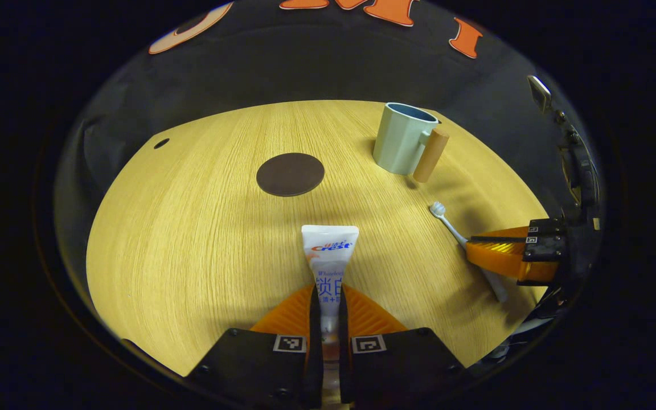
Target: Put the toothbrush and toothpaste on the desktop into the cup, then pick up the cup and place it on the coaster on the desktop.
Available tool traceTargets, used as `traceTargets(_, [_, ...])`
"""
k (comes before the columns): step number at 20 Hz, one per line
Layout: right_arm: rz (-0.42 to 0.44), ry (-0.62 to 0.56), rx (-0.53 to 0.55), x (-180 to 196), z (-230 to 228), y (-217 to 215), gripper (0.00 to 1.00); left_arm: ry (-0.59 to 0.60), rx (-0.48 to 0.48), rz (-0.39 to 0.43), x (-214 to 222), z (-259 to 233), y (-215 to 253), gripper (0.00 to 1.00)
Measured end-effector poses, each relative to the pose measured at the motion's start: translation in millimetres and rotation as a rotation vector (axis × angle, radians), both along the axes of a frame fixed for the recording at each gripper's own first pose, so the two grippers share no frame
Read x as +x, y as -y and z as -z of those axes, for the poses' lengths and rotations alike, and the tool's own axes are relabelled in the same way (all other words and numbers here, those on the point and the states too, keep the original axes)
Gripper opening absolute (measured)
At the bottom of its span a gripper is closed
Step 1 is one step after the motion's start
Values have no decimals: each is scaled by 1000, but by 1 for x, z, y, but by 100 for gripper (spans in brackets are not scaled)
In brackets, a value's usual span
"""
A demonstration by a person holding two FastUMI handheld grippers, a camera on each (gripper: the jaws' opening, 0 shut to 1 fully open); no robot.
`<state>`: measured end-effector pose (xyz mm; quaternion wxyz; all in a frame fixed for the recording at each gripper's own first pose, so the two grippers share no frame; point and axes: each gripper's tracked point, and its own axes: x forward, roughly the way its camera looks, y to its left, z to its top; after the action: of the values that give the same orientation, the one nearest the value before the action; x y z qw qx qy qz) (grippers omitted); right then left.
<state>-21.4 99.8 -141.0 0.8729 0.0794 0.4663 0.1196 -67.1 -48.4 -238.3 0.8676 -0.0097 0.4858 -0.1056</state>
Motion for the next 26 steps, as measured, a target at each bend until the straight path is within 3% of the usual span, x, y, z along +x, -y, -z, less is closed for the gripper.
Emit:
traceTargets(8, [28,86,87,16,-19,1,6,50,-9,-22,2,-14,-8,15])
traceTargets(26, [91,432,227,71,-102,27,6,155,17,-67,13,-37,-16,15])
